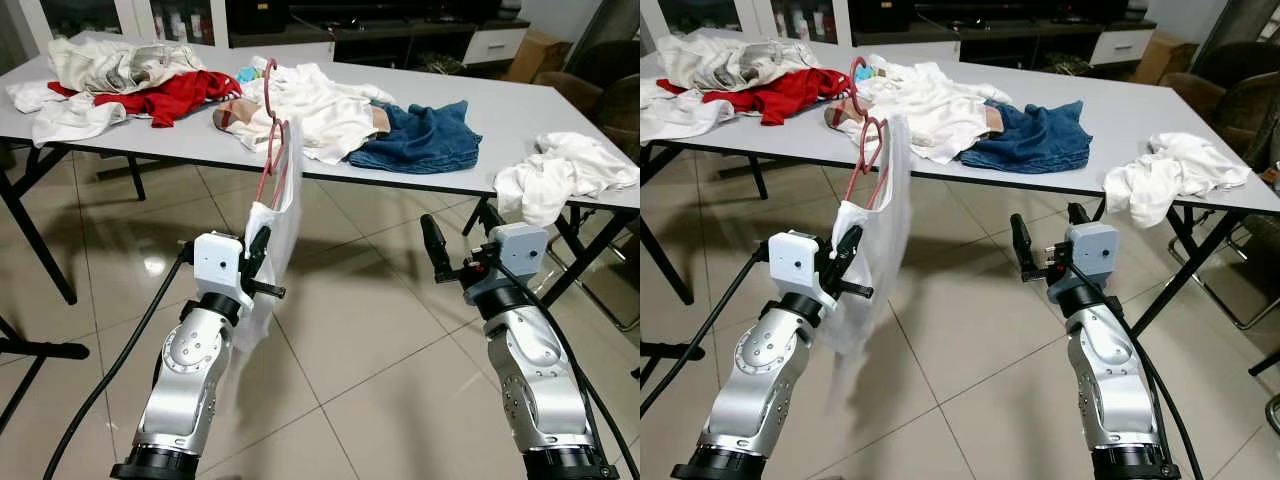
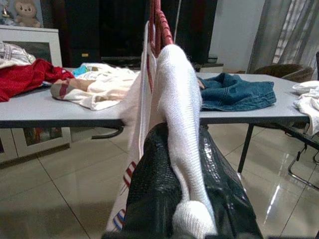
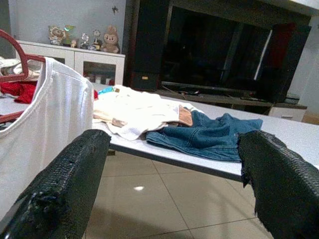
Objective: Hang hanger
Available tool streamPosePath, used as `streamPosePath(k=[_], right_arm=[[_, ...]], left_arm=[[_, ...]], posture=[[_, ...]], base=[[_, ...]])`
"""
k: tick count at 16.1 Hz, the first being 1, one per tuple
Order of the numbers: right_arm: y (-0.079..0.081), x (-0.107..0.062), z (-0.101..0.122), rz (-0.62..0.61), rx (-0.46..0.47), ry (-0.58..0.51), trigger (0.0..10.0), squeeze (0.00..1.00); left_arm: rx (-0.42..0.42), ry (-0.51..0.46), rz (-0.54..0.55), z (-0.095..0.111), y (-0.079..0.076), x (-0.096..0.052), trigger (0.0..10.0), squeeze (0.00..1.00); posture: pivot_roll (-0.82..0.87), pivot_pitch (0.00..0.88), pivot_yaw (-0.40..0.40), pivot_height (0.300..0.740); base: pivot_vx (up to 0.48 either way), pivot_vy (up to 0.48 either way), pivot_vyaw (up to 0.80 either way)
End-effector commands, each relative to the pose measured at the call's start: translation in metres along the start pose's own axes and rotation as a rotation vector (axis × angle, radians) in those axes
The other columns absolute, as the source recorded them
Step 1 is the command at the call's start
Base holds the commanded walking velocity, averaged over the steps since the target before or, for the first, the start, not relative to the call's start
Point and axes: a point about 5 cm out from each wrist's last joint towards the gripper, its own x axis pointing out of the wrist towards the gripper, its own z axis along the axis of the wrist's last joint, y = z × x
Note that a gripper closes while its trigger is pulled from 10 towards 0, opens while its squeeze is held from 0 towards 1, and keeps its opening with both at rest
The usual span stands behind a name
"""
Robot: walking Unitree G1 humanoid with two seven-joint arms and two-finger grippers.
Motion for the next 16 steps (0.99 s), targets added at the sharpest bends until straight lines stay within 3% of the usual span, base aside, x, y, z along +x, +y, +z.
streamPosePath(k=[1, 8, 16], right_arm=[[-0.0012, 0.0025, 0.0, -0.005, -0.008, 0.004, 10.0, 0.0], [-0.0003, 0.0022, -0.0006, 0.002, -0.005, 0.007, 10.0, 0.0], [0.0004, 0.0029, -0.0012, 0.009, -0.006, 0.009, 10.0, 0.0]], left_arm=[[0.016, -0.039, -0.01, 0.0086, -0.0025, 0.0053, 10.0, 0.0], [0.016, -0.038, -0.01, 0.0082, -0.0027, 0.0055, 10.0, 0.0], [0.017, -0.043, -0.011, 0.0084, -0.0032, 0.0066, 10.0, 0.0]], posture=[[0.0, 0.0, -0.068, 0.74], [0.0, 0.0, -0.066, 0.74], [0.0, 0.0, -0.068, 0.74]], base=[[0.0, 0.0, 0.0], [0.0, 0.0, 0.0], [0.358, 0.0, 0.0]])
